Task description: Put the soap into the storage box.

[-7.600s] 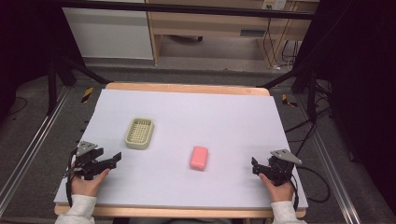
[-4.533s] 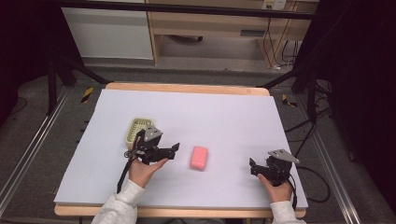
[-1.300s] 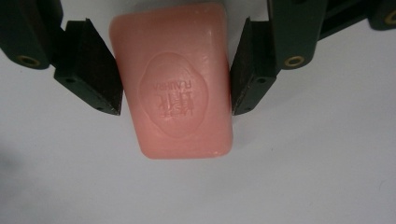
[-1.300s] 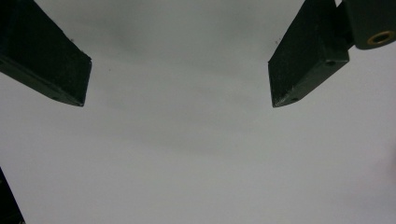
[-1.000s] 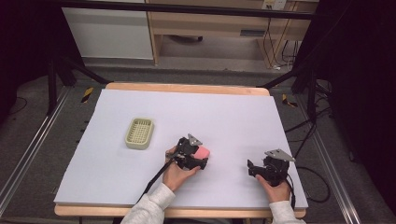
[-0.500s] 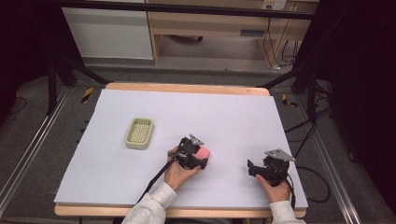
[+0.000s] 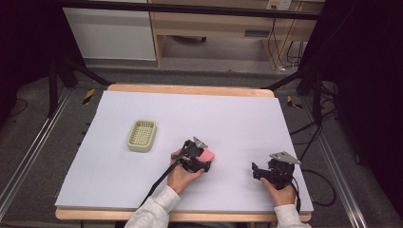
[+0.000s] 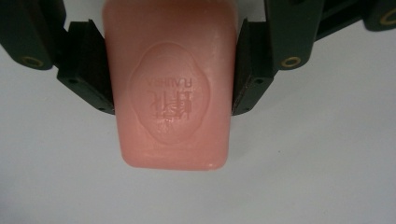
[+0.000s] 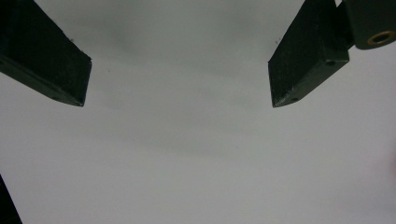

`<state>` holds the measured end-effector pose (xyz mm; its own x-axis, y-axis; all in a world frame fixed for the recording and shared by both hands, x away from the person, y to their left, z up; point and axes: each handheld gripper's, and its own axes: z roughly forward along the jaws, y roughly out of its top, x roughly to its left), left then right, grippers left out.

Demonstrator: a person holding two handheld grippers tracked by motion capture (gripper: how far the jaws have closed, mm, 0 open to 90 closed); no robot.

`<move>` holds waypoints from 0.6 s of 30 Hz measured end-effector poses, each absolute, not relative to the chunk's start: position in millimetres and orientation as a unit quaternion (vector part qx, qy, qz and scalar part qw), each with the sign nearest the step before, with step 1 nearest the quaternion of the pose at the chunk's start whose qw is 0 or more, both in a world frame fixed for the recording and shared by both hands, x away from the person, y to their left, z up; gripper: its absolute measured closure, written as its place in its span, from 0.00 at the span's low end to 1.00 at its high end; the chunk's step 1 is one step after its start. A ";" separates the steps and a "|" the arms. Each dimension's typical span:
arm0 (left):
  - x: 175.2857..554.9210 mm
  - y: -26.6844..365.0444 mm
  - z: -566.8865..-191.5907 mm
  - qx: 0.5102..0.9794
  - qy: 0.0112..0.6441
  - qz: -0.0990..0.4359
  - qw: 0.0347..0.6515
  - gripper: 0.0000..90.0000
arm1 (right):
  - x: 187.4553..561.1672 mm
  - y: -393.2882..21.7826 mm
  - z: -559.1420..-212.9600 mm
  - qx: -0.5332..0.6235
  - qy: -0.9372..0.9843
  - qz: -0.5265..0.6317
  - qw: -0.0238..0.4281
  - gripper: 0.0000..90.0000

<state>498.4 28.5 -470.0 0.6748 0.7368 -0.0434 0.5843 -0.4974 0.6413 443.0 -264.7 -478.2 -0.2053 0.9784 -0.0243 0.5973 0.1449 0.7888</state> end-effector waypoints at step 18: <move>490.9 49.2 -445.1 0.852 0.380 0.121 0.338 0.42 | 442.4 -264.5 -477.2 0.561 0.698 0.337 0.289 0.07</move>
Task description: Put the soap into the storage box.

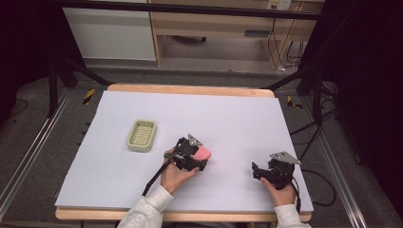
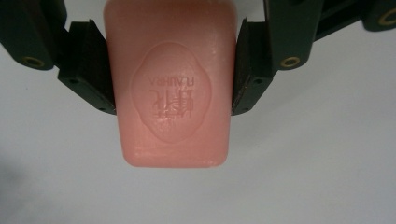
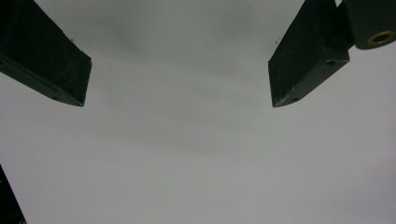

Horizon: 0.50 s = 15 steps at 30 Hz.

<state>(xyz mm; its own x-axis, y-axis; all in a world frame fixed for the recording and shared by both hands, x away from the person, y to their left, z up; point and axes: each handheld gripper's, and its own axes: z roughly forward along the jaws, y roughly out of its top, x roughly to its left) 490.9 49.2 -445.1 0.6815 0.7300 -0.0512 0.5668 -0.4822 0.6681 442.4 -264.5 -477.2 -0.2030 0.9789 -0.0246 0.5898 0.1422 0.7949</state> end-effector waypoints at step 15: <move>490.4 84.0 -427.3 0.840 0.394 0.135 0.347 0.42 | 442.4 -264.2 -477.2 0.562 0.698 0.336 0.290 0.07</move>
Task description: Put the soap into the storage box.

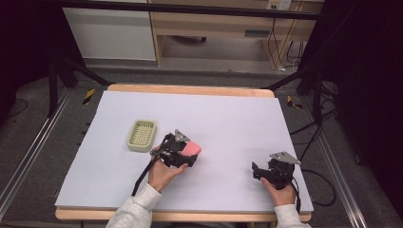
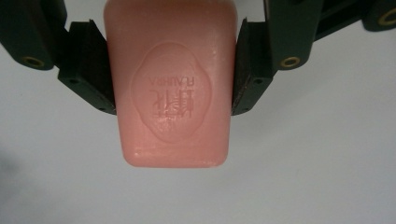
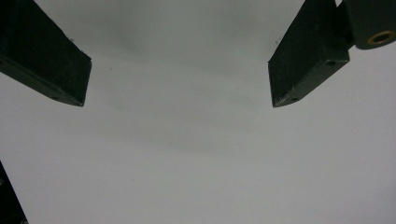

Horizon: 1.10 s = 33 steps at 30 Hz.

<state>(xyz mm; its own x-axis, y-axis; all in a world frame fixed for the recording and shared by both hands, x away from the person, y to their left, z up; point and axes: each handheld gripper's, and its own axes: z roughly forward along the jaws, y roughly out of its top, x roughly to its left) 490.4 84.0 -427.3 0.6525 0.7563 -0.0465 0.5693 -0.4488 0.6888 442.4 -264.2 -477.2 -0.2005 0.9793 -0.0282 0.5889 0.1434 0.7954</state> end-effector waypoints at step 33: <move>497.4 149.7 -403.8 0.800 0.444 0.163 0.369 0.42 | 443.8 -260.7 -477.3 0.558 0.699 0.335 0.295 0.07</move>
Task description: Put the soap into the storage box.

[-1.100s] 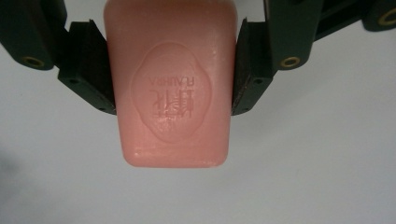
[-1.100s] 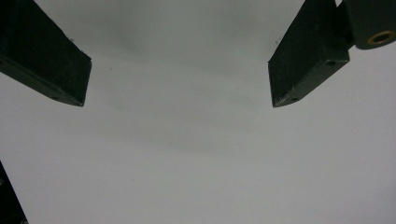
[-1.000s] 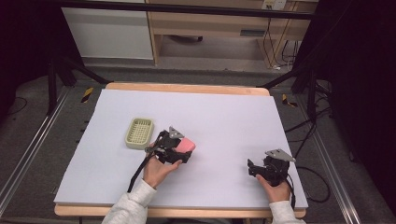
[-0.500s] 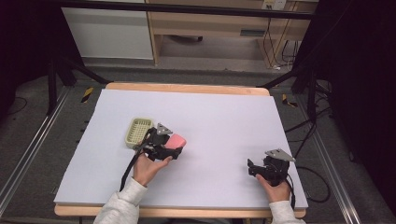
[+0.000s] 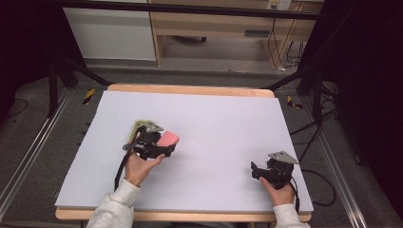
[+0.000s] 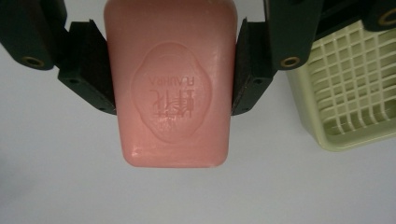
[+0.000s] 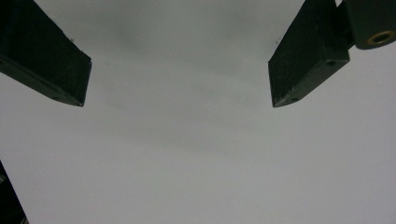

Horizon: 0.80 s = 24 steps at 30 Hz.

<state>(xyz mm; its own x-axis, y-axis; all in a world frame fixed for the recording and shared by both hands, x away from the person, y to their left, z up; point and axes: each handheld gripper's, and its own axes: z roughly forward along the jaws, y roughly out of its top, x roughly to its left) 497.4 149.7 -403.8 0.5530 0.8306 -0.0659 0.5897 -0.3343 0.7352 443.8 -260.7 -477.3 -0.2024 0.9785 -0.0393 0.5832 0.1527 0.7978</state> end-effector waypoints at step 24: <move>511.8 178.7 -383.5 0.771 0.476 0.194 0.376 0.42 | 444.2 -260.6 -477.1 0.557 0.699 0.337 0.296 0.07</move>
